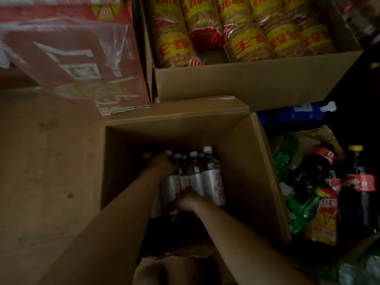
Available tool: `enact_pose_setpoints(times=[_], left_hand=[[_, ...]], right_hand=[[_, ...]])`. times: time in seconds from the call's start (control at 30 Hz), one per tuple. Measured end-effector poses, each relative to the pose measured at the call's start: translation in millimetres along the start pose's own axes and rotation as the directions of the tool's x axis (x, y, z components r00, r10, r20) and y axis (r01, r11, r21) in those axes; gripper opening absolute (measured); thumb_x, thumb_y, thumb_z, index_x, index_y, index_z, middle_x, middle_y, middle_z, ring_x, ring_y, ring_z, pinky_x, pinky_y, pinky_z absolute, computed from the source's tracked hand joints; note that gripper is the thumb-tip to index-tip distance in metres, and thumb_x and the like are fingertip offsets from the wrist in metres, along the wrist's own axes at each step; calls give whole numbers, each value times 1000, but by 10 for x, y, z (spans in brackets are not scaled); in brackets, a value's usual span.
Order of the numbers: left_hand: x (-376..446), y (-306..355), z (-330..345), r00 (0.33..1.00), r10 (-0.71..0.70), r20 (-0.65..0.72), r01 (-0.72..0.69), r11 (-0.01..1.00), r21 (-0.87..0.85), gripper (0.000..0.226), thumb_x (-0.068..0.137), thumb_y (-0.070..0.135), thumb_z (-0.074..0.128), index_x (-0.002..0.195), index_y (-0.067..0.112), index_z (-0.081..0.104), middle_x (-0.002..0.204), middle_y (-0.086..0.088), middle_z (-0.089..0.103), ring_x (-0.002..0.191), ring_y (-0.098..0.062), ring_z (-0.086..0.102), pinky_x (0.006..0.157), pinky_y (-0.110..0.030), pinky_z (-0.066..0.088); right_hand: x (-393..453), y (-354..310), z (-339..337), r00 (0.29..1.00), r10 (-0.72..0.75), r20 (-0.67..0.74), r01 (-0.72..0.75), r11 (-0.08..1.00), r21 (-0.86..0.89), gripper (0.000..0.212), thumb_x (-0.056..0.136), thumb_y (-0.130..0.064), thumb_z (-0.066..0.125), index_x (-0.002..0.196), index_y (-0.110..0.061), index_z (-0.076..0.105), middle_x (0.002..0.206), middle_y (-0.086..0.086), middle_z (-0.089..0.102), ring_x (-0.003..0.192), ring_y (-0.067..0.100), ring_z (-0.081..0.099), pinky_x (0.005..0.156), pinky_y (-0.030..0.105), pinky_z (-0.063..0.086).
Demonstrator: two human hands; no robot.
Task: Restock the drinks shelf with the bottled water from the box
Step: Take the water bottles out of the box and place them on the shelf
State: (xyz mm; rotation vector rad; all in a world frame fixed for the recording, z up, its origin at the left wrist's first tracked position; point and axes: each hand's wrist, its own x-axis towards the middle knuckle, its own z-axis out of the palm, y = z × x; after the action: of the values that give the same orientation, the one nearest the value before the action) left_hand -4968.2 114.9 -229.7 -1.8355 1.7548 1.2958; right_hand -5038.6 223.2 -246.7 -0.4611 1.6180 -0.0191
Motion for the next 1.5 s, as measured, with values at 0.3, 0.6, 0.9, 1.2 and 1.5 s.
enact_pose_setpoints(times=[0.3,0.6,0.9,1.2,1.5], left_hand=[[-83,6,-1,990,131,-52,-123,983,138,37,88,40,59,120,22,58,132,-3,55,123,-26,50,101,-29,39],[-1128,453,-643,986,117,-118,-119,993,-15,76,77,49,70,136,13,39,129,-13,55,116,-33,55,94,-37,48],[-2717,1403,-1576,883,324,-340,-329,943,44,69,69,49,77,123,17,48,109,-6,64,96,-27,63,80,-37,55],[-4458,2846,-2623,655,695,-297,-738,673,-51,54,61,39,85,106,21,61,91,8,66,86,-12,62,71,-26,47],[-6070,4079,-2594,361,924,-129,-931,350,-101,35,61,30,88,80,38,60,84,16,65,79,1,60,76,-25,50]], right_hand=[[-68,163,83,985,-104,-139,96,993,-68,106,63,-36,86,148,-16,24,146,5,42,132,27,43,104,35,43],[-1355,-14,23,920,-243,-308,229,970,-80,88,62,-33,86,136,-23,39,133,1,54,123,22,51,98,31,42],[-3196,-474,-369,826,-311,-470,343,939,-19,94,48,-39,88,127,-32,38,125,-3,57,115,23,57,91,42,52],[-5262,-615,-1366,788,-360,-500,529,812,249,59,58,-38,89,108,-24,60,104,-7,69,92,9,67,80,31,57],[-7179,59,-2002,674,-383,-632,664,689,290,67,65,-25,87,120,-22,49,114,-7,64,105,12,62,82,31,55]])
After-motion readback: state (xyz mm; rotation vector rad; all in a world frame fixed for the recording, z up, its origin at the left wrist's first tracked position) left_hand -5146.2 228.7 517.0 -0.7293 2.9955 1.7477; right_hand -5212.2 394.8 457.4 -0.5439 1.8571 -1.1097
